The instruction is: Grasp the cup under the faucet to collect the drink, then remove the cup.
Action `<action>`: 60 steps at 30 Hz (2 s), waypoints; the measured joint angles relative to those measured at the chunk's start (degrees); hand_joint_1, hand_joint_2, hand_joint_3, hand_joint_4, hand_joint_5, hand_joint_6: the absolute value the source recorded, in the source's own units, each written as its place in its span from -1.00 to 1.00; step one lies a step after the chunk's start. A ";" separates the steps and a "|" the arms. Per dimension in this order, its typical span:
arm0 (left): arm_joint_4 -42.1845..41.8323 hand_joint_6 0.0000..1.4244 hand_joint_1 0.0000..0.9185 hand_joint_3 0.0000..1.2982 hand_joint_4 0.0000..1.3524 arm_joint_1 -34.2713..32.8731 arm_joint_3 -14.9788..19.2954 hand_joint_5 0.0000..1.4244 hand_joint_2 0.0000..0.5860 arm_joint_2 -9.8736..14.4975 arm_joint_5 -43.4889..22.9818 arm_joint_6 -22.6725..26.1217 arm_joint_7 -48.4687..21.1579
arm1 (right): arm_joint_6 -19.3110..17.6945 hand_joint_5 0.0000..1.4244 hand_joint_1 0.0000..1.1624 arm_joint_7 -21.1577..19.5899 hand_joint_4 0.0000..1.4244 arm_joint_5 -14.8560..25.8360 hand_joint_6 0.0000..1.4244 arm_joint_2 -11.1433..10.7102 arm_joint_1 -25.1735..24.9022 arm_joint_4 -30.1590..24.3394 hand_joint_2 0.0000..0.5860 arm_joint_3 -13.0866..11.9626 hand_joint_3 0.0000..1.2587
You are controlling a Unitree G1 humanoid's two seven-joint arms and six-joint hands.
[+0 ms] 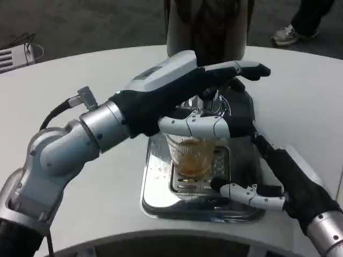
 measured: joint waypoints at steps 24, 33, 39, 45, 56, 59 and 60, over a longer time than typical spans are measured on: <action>-0.64 -0.58 -1.00 -0.68 -0.74 3.31 2.98 -0.63 -0.68 -0.75 -1.21 -0.30 3.84 | -1.28 -1.00 0.28 -2.16 -1.00 0.31 -1.00 1.06 -8.17 9.06 -0.26 2.95 -1.00; -0.63 -0.50 -1.00 -0.67 -0.74 7.63 6.21 -0.60 -0.65 -4.95 -2.17 -3.83 10.38 | -1.35 -1.00 0.28 -2.20 -1.00 0.47 -1.00 1.13 -8.37 9.49 -0.26 3.07 -1.00; -2.07 -0.45 -1.00 -0.60 -0.66 10.06 9.37 -0.52 -0.64 -6.94 -2.29 -7.53 15.70 | -1.90 -1.00 0.28 -2.47 -1.00 0.71 -1.00 1.36 -8.53 9.88 -0.26 3.18 -1.00; -7.61 -0.42 -1.00 -0.58 -0.63 15.05 12.16 -0.49 -0.64 -6.85 -2.69 -7.41 16.98 | -2.71 -1.00 0.28 -2.71 -1.00 0.87 -1.00 1.53 -9.66 10.24 -0.26 3.51 -1.00; -17.37 -0.43 -1.00 -0.55 -0.60 32.66 20.29 -0.48 -0.64 -2.35 -3.28 -2.85 16.95 | -4.42 -1.00 0.28 -2.91 -1.00 1.02 -1.00 2.66 -10.79 12.15 -0.26 4.28 -1.00; -18.26 -0.44 -1.00 -0.57 -0.62 36.51 22.24 -0.51 -0.63 -1.99 -2.66 -2.55 17.21 | -4.67 -1.00 0.28 -2.92 -1.00 1.02 -1.00 2.76 -11.48 12.94 -0.26 4.56 -1.00; -18.61 -0.45 -1.00 -0.58 -0.62 38.23 22.98 -0.51 -0.63 -1.96 -2.23 -2.53 17.68 | -4.94 -1.00 0.28 -2.94 -1.00 1.01 -1.00 2.89 -11.89 13.57 -0.26 4.76 -1.00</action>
